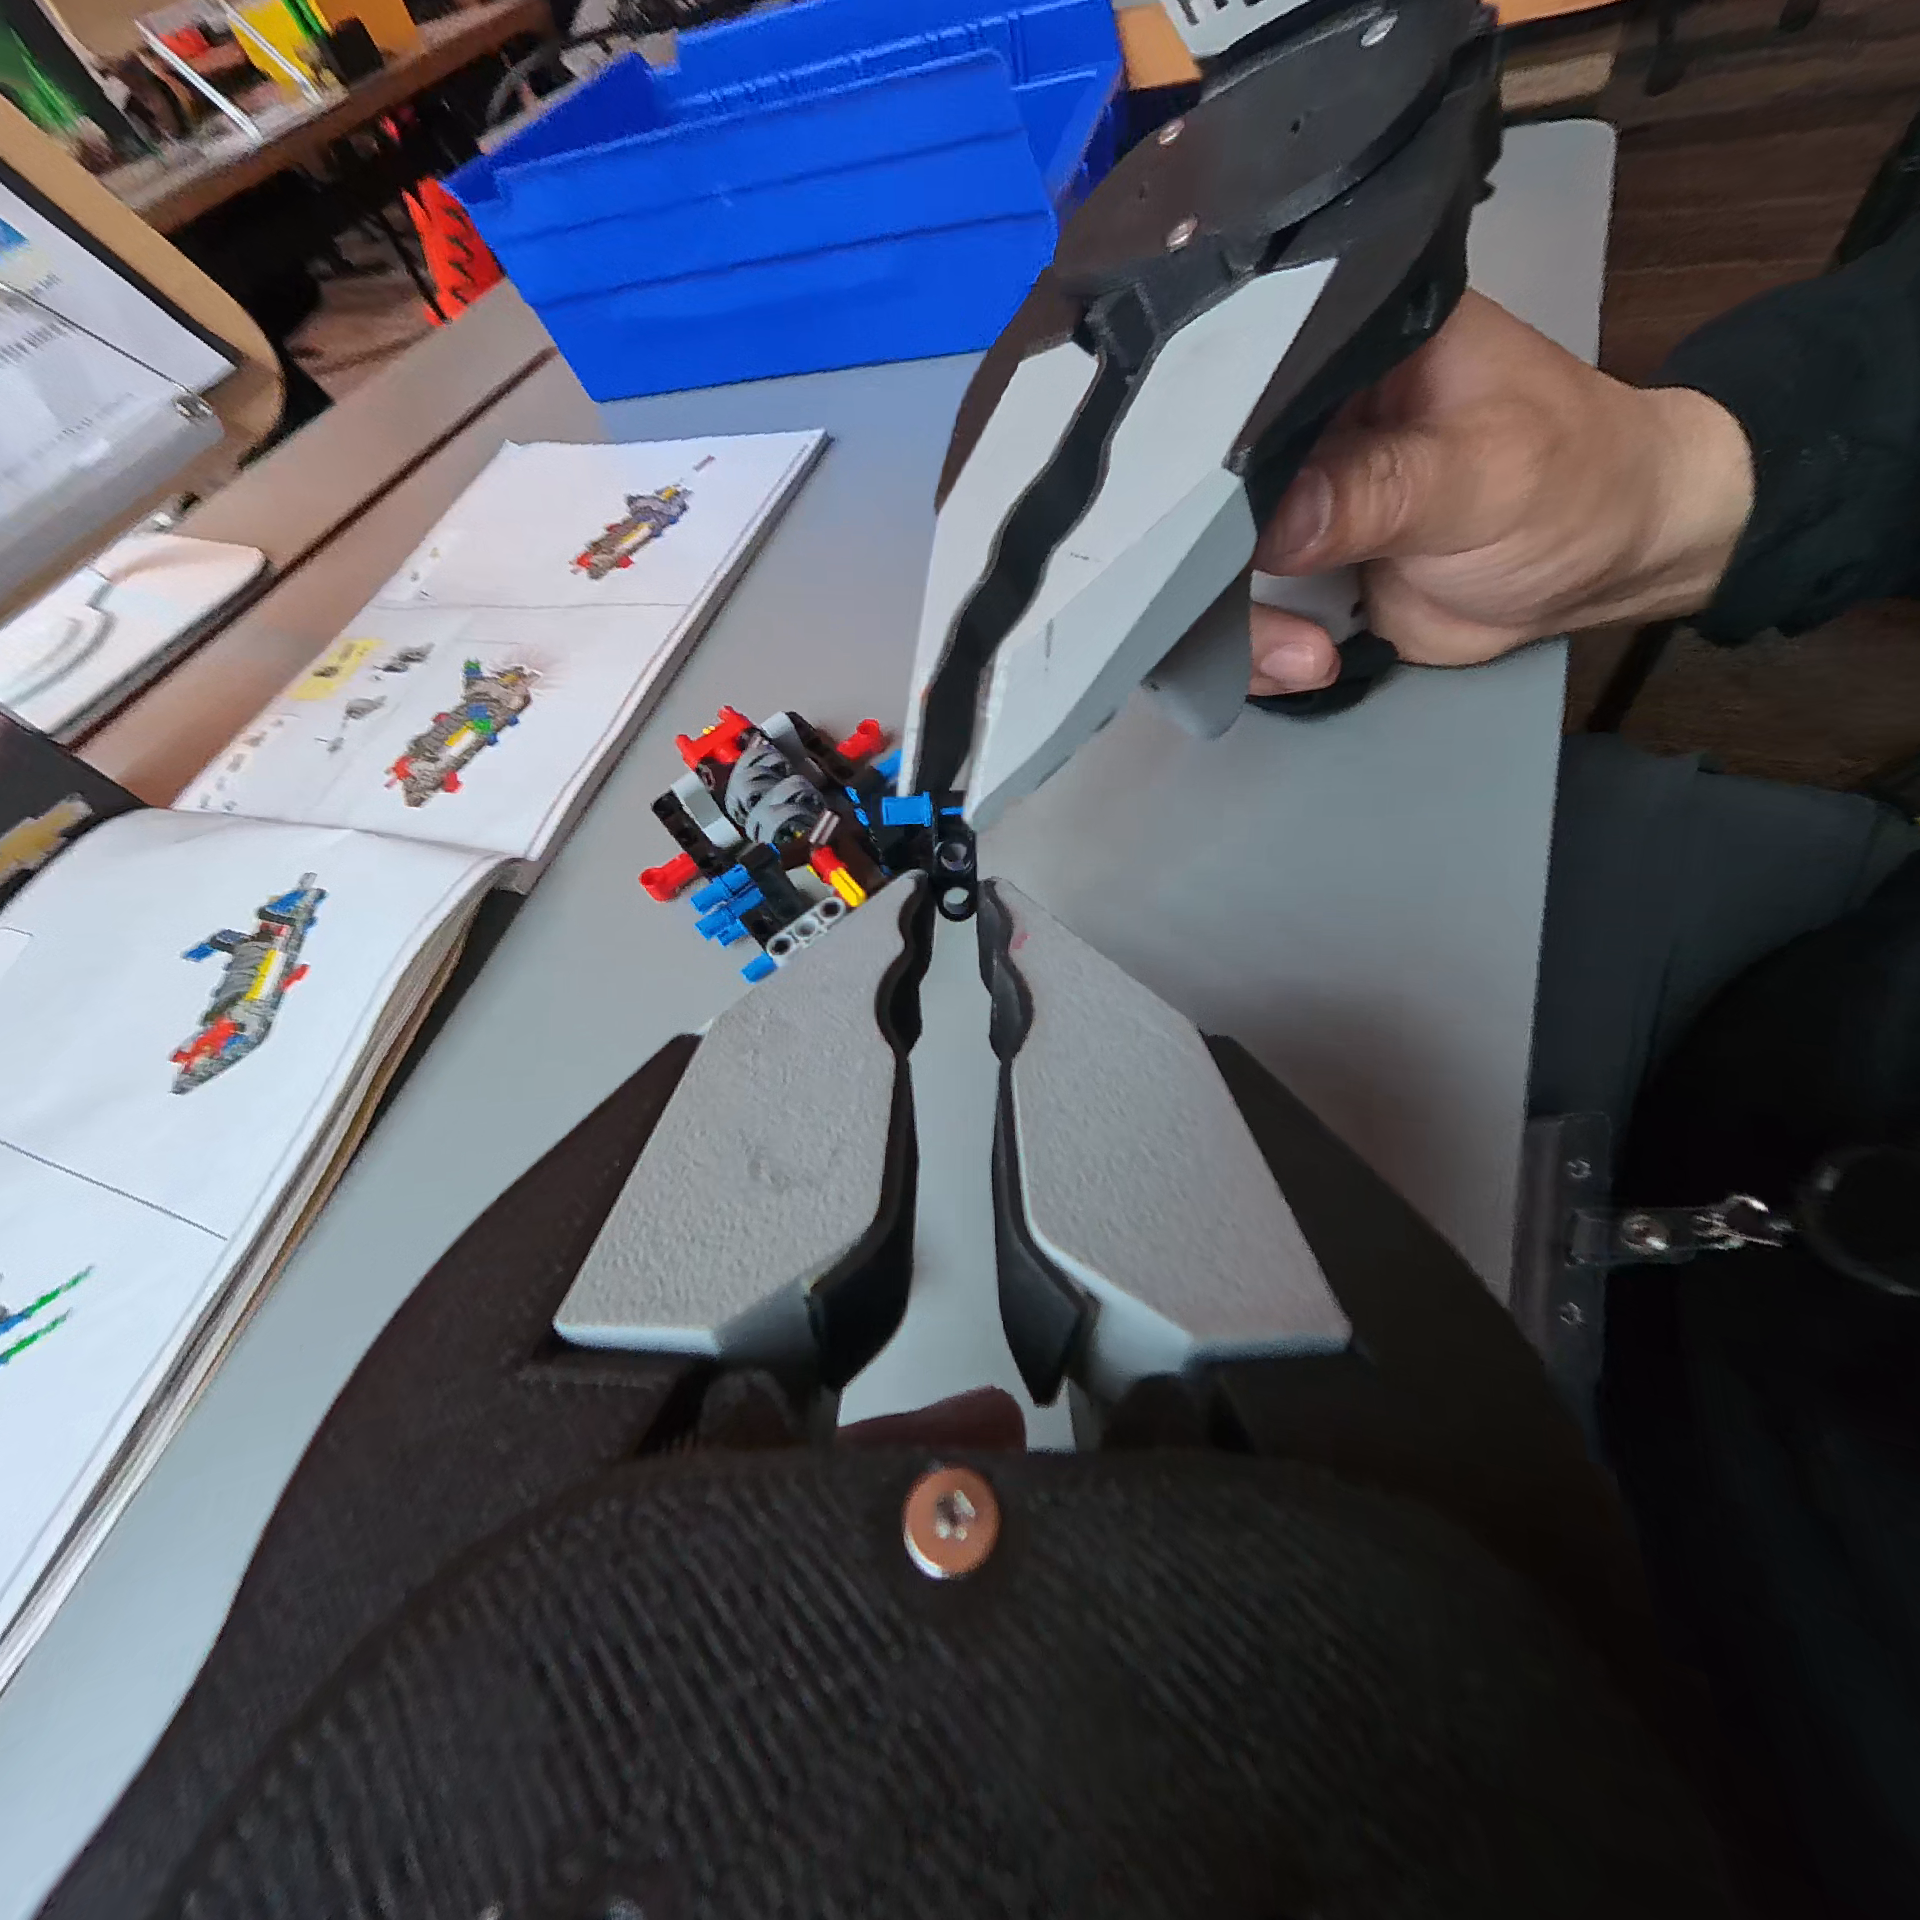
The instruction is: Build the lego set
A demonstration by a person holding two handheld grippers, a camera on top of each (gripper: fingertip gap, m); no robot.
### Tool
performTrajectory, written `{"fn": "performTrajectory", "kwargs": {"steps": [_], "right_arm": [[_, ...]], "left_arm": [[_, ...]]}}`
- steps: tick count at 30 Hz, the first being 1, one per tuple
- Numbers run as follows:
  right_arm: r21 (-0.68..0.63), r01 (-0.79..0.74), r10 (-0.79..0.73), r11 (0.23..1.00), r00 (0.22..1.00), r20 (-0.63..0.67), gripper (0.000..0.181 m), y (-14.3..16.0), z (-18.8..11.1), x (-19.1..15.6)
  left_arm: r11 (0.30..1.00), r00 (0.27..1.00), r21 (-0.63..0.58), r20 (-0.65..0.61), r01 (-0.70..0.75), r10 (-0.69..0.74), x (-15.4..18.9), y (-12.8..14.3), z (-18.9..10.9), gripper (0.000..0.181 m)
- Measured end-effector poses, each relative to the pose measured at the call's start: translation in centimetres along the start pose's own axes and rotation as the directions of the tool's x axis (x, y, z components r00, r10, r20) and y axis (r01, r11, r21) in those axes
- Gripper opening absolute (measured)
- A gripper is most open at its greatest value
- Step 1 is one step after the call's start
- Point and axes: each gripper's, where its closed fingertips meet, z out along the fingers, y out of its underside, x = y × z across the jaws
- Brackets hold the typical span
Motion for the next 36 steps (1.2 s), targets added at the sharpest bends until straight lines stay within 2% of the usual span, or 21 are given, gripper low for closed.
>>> {"fn": "performTrajectory", "kwargs": {"steps": [3, 5, 7, 9, 11, 14, 17, 19, 23, 27, 29, 33, 34, 36], "right_arm": [[-0.049, 0.08, -0.08, 0.996, 0.997, 0.008, 0.022, 0.5, -0.2, -0.2], [-0.124, 0.197, -0.199, 0.973, 0.98, 0.0, 0.025, 1.1, -0.4, -0.5], [-0.209, 0.344, -0.355, 0.916, 0.935, -0.017, 0.028, 1.6, -0.3, -0.9], [-0.311, 0.504, -0.536, 0.806, 0.844, -0.021, 0.028, 2.3, 0.2, -1.5], [-0.41, 0.634, -0.703, 0.656, 0.711, -0.025, 0.025, 2.9, 0.6, -1.6], [-0.468, 0.748, -0.848, 0.47, 0.531, -0.003, 0.02, 3.0, 1.1, -2.2], [-0.489, 0.811, -0.921, 0.321, 0.389, 0.04, 0.025, 3.0, 1.5, -2.8], [-0.479, 0.84, -0.939, 0.256, 0.334, 0.084, 0.026, 3.2, 1.7, -3.5], [-0.444, 0.862, -0.924, 0.243, 0.345, 0.165, 0.025, 3.6, 2.1, -5.0], [-0.465, 0.865, -0.929, 0.19, 0.311, 0.201, 0.009, 4.0, 2.4, -4.8], [-0.477, 0.859, -0.928, 0.186, 0.313, 0.202, 0.007, 4.2, 2.6, -4.6], [-0.53, 0.799, -0.912, 0.284, 0.396, 0.109, 0.005, 4.0, 2.7, -3.2], [-0.541, 0.774, -0.898, 0.328, 0.434, 0.076, 0.005, 3.9, 2.6, -2.7], [-0.554, 0.693, -0.832, 0.461, 0.554, 0.0, 0.005, 3.9, 2.4, -1.7]], "left_arm": [[0.992, 0.99, -0.094, -0.106, 0.087, -0.097, 0.4, 0.7, -0.4, 0.005], [0.964, 0.961, -0.211, -0.187, 0.163, -0.204, 0.9, 2.1, -0.6, 0.005], [0.92, 0.905, -0.296, -0.261, 0.257, -0.337, 1.4, 2.9, -1.0, 0.005], [0.858, 0.813, -0.372, -0.33, 0.355, -0.48, 2.0, 3.0, -1.6, 0.005], [0.795, 0.695, -0.43, -0.406, 0.428, -0.594, 2.7, 2.5, -2.4, 0.005], [0.712, 0.525, -0.511, -0.482, 0.482, -0.701, 3.3, 1.8, -3.5, 0.005], [0.67, 0.448, -0.586, -0.5, 0.456, -0.741, 3.9, 2.5, -4.2, 0.005], [0.651, 0.42, -0.616, -0.499, 0.443, -0.758, 4.3, 2.7, -4.4, 0.005], [0.648, 0.418, -0.656, -0.501, 0.387, -0.757, 5.2, 3.0, -4.8, 0.005], [0.659, 0.411, -0.648, -0.52, 0.381, -0.749, 5.7, 2.5, -4.8, 0.006], [0.666, 0.434, -0.643, -0.512, 0.379, -0.741, 5.7, 2.8, -4.8, 0.005], [0.69, 0.508, -0.6, -0.481, 0.404, -0.715, 4.4, 3.1, -4.9, 0.008], [0.706, 0.546, -0.587, -0.468, 0.395, -0.695, 4.0, 3.4, -5.2, 0.016], [0.751, 0.66, -0.557, -0.419, 0.354, -0.623, 2.6, 4.4, -6.0, 0.019]]}}
